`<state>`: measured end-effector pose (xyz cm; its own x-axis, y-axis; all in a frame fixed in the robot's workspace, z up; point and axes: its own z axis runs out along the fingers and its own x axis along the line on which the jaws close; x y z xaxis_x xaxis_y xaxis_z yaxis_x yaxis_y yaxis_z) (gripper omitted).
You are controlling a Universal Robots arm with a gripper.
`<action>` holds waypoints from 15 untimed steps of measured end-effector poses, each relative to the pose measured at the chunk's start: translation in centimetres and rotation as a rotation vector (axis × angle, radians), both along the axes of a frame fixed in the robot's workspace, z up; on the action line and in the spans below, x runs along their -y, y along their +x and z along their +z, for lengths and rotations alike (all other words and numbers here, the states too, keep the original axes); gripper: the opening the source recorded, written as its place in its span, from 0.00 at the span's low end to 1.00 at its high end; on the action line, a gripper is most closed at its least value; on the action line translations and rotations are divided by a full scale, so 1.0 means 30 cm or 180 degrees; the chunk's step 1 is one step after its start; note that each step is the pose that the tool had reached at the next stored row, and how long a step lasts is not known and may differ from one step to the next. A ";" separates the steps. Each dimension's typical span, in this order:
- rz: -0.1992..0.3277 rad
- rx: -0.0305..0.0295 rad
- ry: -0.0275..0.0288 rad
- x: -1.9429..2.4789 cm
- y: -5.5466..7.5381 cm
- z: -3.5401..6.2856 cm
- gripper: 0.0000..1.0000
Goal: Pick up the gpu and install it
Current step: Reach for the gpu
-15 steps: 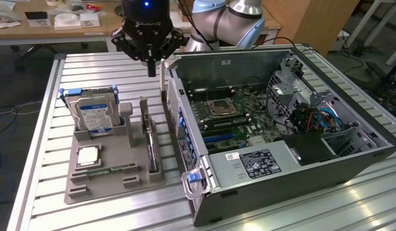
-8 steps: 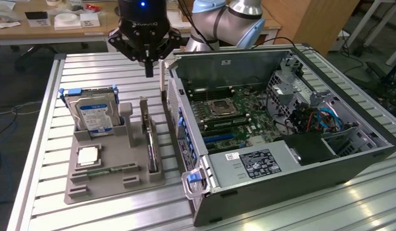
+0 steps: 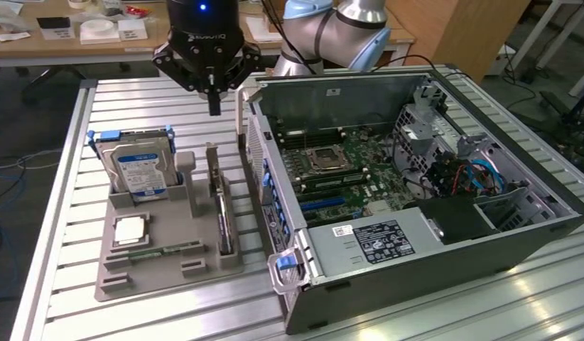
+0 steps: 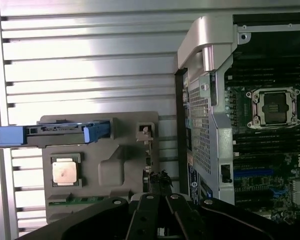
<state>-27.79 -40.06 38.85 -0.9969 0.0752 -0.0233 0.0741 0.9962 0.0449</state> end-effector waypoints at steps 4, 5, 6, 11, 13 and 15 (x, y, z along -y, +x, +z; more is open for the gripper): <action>0.0000 0.0000 -0.0001 0.020 -0.011 0.000 0.11; 0.0000 0.0000 -0.0001 0.026 -0.012 0.000 0.11; 0.0000 0.0000 -0.0002 0.033 -0.014 0.000 0.11; 0.0000 -0.0002 -0.0014 0.064 -0.017 0.000 0.11; 0.0000 -0.0002 -0.0019 0.077 -0.018 0.000 0.11; 0.0000 -0.0002 -0.0023 0.089 -0.020 -0.001 0.11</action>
